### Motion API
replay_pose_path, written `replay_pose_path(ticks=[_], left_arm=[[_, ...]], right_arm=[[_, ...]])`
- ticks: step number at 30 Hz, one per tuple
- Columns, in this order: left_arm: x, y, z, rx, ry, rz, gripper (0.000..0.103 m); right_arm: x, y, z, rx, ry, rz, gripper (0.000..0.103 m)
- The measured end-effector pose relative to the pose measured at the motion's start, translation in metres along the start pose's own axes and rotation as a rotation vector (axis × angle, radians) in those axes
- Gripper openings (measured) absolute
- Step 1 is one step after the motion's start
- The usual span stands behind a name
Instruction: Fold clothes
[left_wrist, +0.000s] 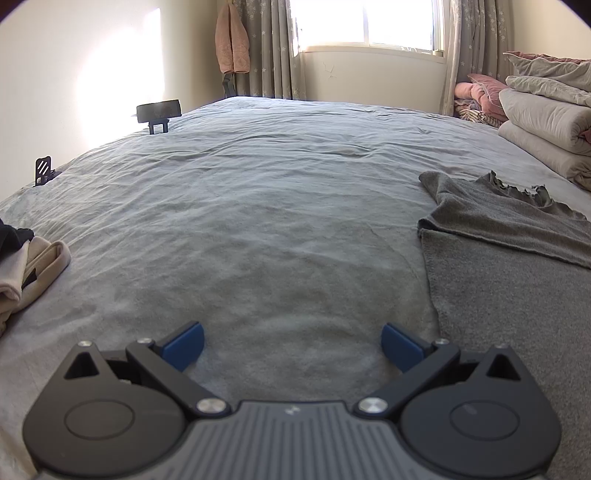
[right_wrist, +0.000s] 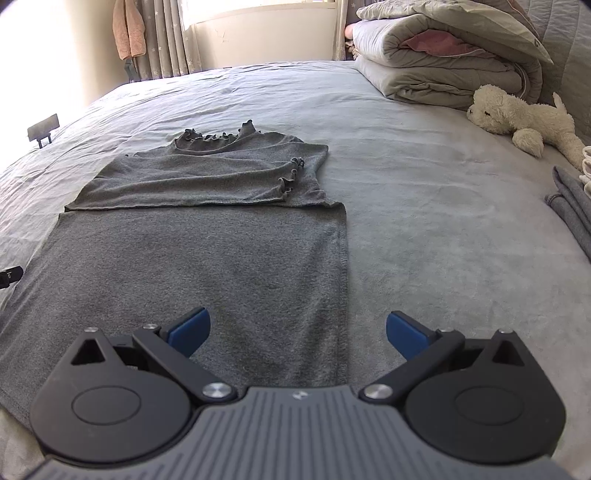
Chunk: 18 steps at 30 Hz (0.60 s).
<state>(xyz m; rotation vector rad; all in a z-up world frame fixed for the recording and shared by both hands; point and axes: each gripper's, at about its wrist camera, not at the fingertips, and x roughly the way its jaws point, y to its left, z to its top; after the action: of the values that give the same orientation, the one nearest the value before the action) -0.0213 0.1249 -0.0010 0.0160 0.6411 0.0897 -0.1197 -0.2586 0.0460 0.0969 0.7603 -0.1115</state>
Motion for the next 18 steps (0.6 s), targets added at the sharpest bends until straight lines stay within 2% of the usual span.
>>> replay_pose_path(ticks=[18], left_arm=[[0.0002, 0.0000, 0.0000, 0.000, 0.000, 0.000, 0.103]], right_arm=[[-0.0089, 0.0081, 0.0007, -0.024, -0.028, 0.027, 0.103]])
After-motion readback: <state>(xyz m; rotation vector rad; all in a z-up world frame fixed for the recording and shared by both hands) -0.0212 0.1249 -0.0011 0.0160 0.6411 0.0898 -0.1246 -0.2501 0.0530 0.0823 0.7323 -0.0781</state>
